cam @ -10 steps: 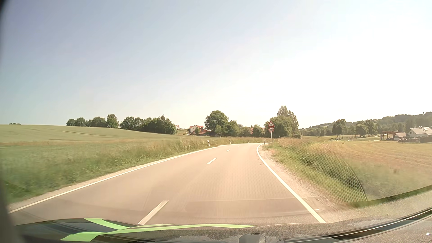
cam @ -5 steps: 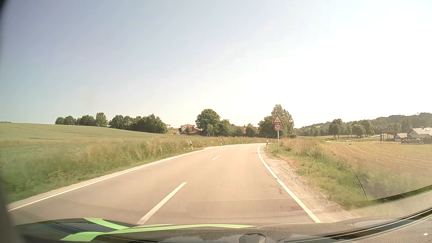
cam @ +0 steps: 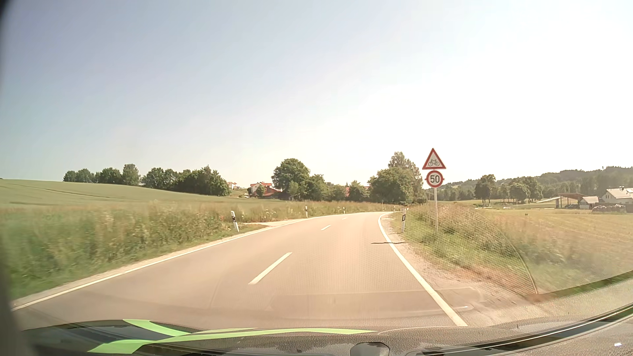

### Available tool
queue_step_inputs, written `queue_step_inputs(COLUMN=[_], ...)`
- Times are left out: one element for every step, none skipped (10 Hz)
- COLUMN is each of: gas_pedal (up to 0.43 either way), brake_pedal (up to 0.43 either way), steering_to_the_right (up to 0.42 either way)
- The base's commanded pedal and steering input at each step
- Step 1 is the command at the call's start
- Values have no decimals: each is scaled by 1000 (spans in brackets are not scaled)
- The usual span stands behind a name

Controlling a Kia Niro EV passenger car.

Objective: Follow the waypoints while adhering to traffic rules and regulations

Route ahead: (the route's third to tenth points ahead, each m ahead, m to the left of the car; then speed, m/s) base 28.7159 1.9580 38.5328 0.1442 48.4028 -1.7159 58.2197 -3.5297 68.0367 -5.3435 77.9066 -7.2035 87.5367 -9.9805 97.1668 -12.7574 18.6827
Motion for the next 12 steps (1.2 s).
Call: queue_step_inputs(gas_pedal=[220,220,220,220,209,209,189,177,169,157,150,138], brake_pedal=[0,0,0,0,0,0,0,0,0,0,0,0], steering_to_the_right=[15,17,17,17,17,17,17,16,16,17,17,16])
